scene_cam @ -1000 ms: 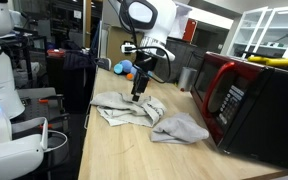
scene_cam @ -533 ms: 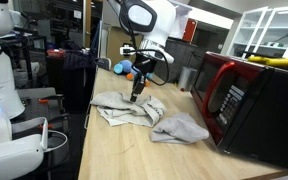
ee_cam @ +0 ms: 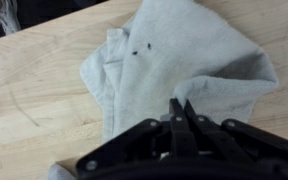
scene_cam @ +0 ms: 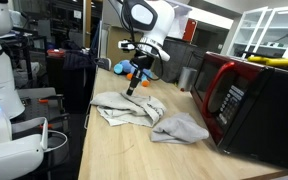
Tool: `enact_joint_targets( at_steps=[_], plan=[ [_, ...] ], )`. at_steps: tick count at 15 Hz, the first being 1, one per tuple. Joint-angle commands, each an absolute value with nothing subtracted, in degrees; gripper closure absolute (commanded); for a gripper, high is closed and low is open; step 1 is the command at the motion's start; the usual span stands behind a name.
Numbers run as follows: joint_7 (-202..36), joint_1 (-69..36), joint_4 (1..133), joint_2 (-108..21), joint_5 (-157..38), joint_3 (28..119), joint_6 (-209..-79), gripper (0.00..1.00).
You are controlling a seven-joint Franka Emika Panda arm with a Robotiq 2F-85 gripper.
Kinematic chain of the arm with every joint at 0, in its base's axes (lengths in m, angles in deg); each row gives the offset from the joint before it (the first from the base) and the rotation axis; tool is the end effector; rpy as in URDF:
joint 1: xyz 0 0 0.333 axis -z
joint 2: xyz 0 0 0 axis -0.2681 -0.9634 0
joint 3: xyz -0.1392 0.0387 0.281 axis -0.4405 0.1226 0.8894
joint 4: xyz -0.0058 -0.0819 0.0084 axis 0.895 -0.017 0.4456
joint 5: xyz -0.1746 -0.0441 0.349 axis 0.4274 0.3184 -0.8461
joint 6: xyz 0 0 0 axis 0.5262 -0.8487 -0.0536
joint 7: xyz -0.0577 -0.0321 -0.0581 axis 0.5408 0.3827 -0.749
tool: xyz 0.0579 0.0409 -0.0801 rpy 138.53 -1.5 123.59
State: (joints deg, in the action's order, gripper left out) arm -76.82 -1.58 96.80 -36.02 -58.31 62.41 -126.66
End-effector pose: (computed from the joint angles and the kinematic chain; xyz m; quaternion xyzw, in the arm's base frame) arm 0.4662 -0.2582 0.3195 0.9400 -0.3160 -0.1250 0.0308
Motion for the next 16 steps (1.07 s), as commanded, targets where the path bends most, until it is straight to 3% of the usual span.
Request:
enact_joint_targets(
  at_steps=[1, 6, 16],
  plan=[
    [-70.54, -4.12, 92.33, -35.93, -61.71, 64.45, -118.19, 0.99],
    [-60.61, -7.22, 84.11, -40.09, -68.12, 67.26, -114.23, 0.99],
    [-55.98, -10.42, 73.81, -46.64, -75.01, 69.40, -125.60, 0.99]
  ],
)
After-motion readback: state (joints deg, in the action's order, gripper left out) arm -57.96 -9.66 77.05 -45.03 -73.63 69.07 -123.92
